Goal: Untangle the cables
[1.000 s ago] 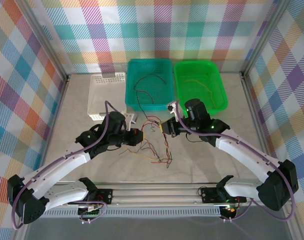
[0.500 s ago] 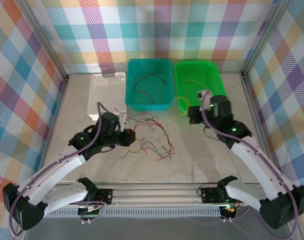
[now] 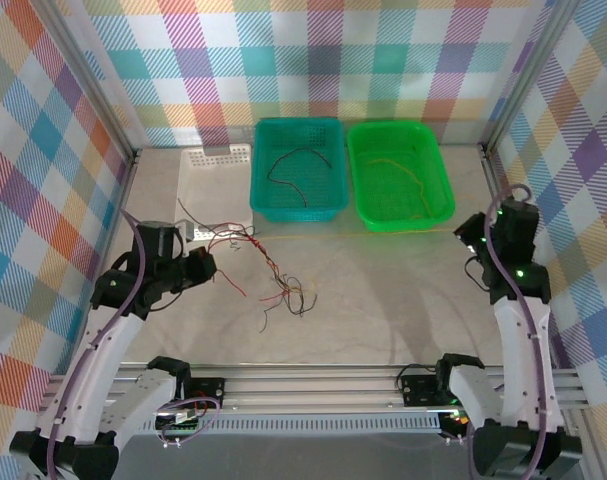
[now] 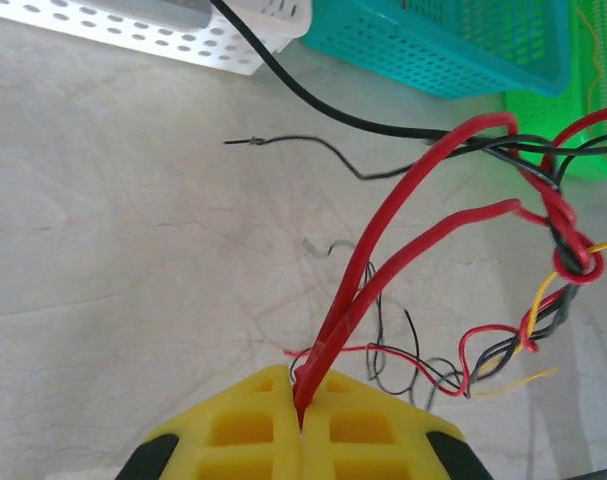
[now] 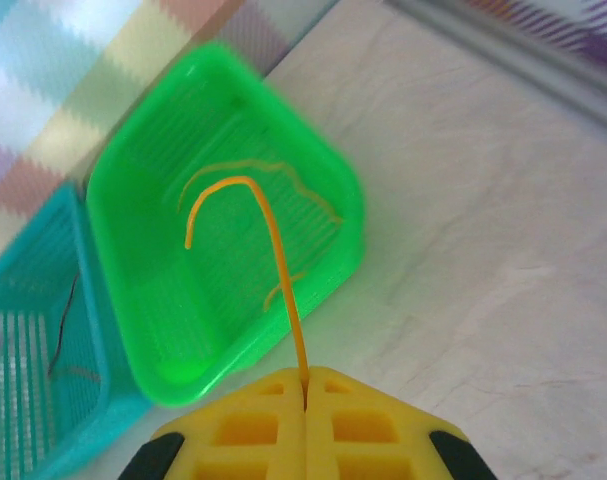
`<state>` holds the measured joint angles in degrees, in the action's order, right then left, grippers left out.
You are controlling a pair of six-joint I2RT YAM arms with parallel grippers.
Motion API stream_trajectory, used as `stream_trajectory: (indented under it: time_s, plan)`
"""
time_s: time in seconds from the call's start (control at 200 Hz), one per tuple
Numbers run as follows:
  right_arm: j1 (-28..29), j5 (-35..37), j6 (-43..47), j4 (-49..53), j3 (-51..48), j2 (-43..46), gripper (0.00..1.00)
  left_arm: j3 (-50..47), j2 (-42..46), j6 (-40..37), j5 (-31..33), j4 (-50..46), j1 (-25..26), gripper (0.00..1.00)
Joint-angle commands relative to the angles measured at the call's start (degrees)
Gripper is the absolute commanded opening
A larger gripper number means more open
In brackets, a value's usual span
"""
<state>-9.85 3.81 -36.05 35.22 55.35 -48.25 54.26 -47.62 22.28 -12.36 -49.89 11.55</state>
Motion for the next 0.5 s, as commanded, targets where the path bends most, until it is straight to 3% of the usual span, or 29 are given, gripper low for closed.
stream_trajectory:
  time_s: [0.0,0.125,0.325,0.495]
  plan:
    - [-4.8,0.9,-9.2,2.7,0.5,3.5,0.0,-0.1,1.1,-1.5,1.6,-3.0,-1.3,0.0]
    - [-5.2,-3.4,-8.6,2.6,4.5,3.7,0.0,-1.2,1.3,-1.4,1.4,-2.0,-1.4,0.0]
    - [-4.0,4.8,-5.8,9.9,16.7,9.7,0.0,-1.8,0.8,-1.9,3.2,-1.5,-1.4,0.0]
    - [-1.7,-2.0,-2.9,12.6,26.1,10.3,0.0,-2.3,0.2,-1.8,2.6,-0.9,-1.4,0.0]
